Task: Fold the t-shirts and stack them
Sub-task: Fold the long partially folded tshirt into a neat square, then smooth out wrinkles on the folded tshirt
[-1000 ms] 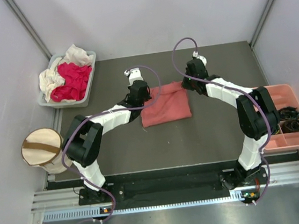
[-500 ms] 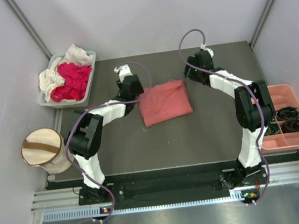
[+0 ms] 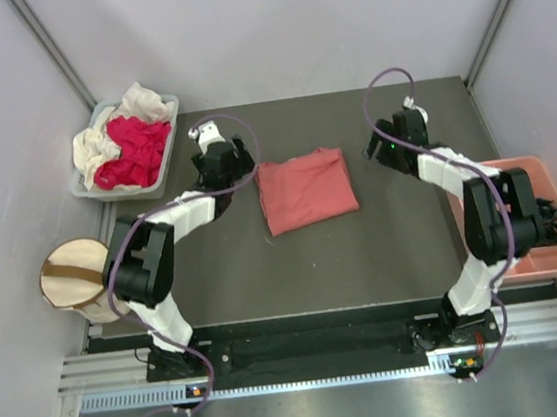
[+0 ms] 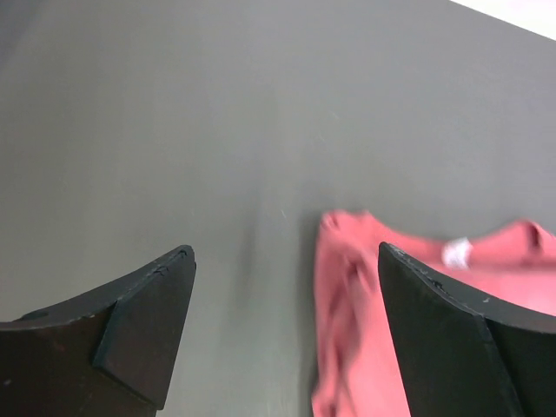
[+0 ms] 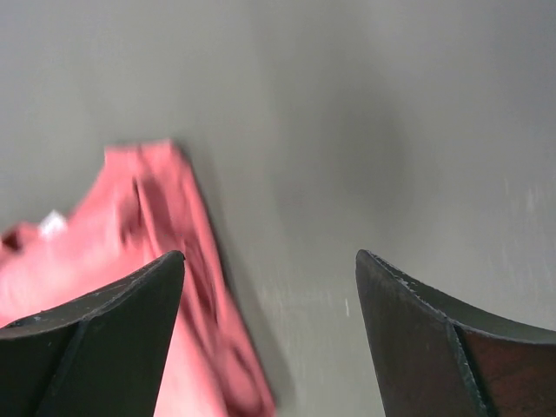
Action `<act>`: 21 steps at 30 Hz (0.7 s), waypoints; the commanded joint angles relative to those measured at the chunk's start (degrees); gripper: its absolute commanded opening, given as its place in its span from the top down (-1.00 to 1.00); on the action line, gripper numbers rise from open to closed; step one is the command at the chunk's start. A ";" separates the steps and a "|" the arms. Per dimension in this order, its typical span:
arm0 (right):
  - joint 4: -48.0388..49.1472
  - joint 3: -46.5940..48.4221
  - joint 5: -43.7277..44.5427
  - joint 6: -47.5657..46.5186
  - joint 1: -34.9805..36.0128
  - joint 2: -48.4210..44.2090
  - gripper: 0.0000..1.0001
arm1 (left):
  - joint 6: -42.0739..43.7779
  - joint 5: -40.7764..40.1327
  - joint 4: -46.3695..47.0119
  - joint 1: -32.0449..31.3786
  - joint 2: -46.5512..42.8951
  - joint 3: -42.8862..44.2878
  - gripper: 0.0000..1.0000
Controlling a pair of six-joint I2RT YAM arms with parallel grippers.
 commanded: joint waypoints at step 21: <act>-5.24 -29.74 -2.02 10.76 19.12 -36.87 -0.60 | 5.57 8.35 0.31 -12.38 -7.64 -1.11 -0.75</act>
